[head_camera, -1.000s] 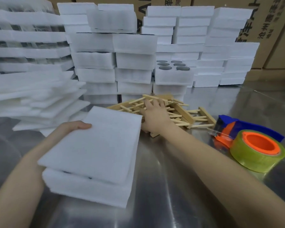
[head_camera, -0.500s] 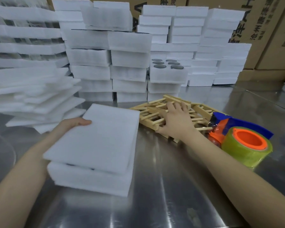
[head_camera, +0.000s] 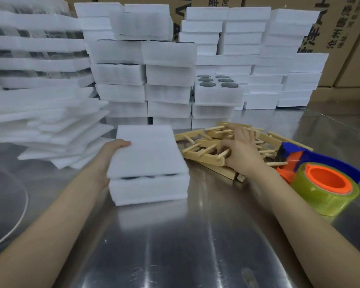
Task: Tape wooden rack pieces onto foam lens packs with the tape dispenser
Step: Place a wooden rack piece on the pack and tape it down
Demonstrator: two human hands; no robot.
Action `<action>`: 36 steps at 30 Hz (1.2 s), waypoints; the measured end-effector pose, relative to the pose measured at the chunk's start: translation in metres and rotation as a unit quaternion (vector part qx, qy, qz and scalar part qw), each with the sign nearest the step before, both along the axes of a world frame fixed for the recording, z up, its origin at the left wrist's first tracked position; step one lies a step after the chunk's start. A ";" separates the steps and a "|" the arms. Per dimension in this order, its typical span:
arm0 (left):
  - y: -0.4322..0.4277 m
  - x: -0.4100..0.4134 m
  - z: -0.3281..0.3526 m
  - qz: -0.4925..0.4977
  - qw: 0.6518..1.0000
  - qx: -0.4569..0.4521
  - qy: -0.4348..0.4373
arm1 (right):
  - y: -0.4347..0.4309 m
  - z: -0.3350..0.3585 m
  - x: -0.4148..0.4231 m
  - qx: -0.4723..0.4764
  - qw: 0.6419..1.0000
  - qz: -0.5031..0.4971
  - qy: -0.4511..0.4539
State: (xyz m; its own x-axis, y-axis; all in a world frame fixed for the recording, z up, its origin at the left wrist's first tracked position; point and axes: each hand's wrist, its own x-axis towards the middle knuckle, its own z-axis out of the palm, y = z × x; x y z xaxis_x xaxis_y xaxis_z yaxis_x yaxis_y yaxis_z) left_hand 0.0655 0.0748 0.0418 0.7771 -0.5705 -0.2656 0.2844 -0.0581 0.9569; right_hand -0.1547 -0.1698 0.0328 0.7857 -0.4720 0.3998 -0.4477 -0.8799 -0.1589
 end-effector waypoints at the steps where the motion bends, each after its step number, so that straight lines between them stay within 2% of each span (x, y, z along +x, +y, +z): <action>1: -0.003 -0.009 0.003 -0.015 1.000 -0.014 0.001 | 0.000 0.001 -0.001 0.019 0.999 0.048 0.008; 3: -0.011 -0.016 0.005 -0.033 0.999 -0.035 0.005 | 0.004 0.004 -0.004 0.046 0.993 0.102 0.031; 7: -0.016 -0.015 0.006 -0.037 0.998 -0.056 0.007 | 0.013 0.012 -0.004 0.106 0.986 0.121 0.047; 10: -0.012 -0.013 -0.001 -0.057 0.996 -0.061 0.034 | 0.017 0.033 0.002 0.225 0.966 0.124 -0.024; 12: -0.012 -0.010 -0.003 -0.062 0.995 -0.071 0.038 | 0.019 0.043 0.023 0.216 0.965 0.085 -0.119; 13: -0.012 -0.010 -0.003 -0.060 0.995 -0.072 0.040 | 0.021 0.045 0.037 0.196 0.970 0.068 -0.128; 14: -0.012 -0.007 -0.004 -0.059 0.995 -0.074 0.042 | 0.021 0.046 0.054 0.178 0.978 0.053 -0.092; 17: -0.010 -0.005 -0.006 -0.070 0.993 -0.083 0.047 | 0.014 0.036 0.100 0.112 0.986 -0.013 0.122; 19: -0.009 0.000 -0.010 -0.081 0.992 -0.087 0.047 | 0.010 0.027 0.119 0.058 0.979 -0.061 0.186; 22: -0.006 0.007 -0.014 -0.112 0.988 -0.101 0.041 | 0.006 0.017 0.135 0.044 0.986 -0.114 0.111; 25: -0.004 0.011 -0.014 -0.134 0.984 -0.106 0.044 | -0.003 0.008 0.137 0.117 0.981 -0.139 -0.072; 27: -0.004 0.014 -0.015 -0.133 0.985 -0.097 0.059 | -0.007 0.009 0.132 0.220 0.941 -0.131 -0.222; 29: -0.006 0.015 -0.014 -0.127 0.985 -0.082 0.078 | -0.005 0.020 0.126 0.336 0.870 -0.117 -0.341; 32: -0.009 0.013 -0.014 -0.110 0.987 -0.071 0.088 | 0.008 0.042 0.117 0.538 0.690 -0.053 -0.482; 33: -0.010 0.011 -0.014 -0.101 0.988 -0.072 0.088 | 0.014 0.047 0.112 0.571 0.650 -0.021 -0.501; 34: -0.010 0.009 -0.015 -0.091 0.989 -0.078 0.085 | 0.022 0.052 0.106 0.588 0.635 0.013 -0.501; 35: -0.011 0.007 -0.015 -0.083 0.989 -0.087 0.081 | 0.032 0.055 0.099 0.593 0.640 0.050 -0.486; 36: -0.011 0.004 -0.016 -0.076 0.989 -0.098 0.078 | 0.042 0.055 0.090 0.581 0.666 0.082 -0.461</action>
